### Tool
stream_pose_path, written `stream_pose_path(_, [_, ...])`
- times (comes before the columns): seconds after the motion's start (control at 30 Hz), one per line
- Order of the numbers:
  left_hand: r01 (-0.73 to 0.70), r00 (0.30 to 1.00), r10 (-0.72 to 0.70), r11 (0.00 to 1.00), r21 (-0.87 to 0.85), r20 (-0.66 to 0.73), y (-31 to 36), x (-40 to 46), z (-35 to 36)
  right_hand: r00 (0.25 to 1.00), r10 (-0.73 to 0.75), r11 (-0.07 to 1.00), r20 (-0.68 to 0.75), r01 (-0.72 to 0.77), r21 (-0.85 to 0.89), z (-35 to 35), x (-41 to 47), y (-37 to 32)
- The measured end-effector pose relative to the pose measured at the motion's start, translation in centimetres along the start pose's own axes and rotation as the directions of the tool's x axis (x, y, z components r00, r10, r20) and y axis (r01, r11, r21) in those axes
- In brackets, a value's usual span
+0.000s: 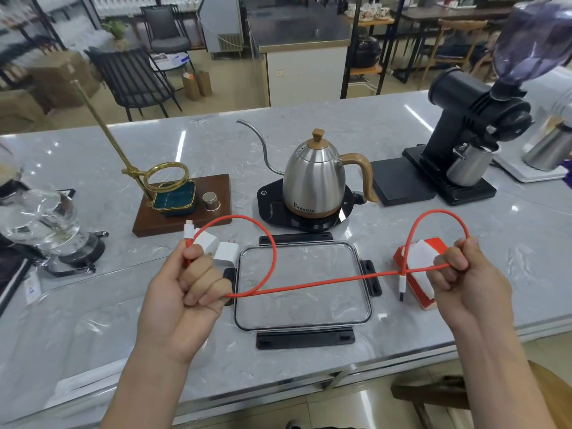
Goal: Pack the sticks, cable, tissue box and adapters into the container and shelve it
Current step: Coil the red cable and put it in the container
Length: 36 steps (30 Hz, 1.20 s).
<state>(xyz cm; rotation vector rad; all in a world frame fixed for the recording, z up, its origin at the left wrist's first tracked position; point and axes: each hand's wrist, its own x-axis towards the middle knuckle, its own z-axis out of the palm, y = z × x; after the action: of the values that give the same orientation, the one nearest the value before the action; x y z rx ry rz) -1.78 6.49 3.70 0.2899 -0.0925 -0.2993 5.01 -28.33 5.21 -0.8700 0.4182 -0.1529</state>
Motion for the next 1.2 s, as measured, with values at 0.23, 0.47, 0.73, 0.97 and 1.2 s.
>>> stream_pose_path(0.23, [0.045, 0.991, -0.044, 0.999, -0.003, 0.130, 1.5, 0.0, -0.6, 0.998, -0.014, 1.000, -0.067, 0.014, 0.007, -0.9, 0.8, -0.4])
stream_pose_path(0.47, [0.127, 0.979, -0.135, 0.990, 0.060, 0.155, 3.9, -0.5, -1.2, 0.992, -0.036, 0.998, -0.117, 0.031, -0.046, -1.1, 1.2, -0.3])
stream_pose_path(0.73, [0.239, 0.965, -0.245, 0.968, 0.070, 0.092, 5.3, -0.6, -1.8, 0.989, -0.094, 0.984, -0.115, 0.074, -0.164, -0.8, 1.9, -0.6])
stream_pose_path(0.97, [0.329, 0.936, -0.337, 0.940, 0.087, 0.100, 4.9, -0.3, -2.0, 0.986, -0.158, 0.922, 0.044, 0.163, -0.351, -0.4, 2.9, -1.7])
stream_pose_path(1.2, [0.378, 0.918, -0.386, 0.921, 0.094, 0.089, 4.8, 0.0, -1.9, 0.999, -0.036, 0.986, -0.030, 0.031, -0.164, -0.9, 3.7, -2.4])
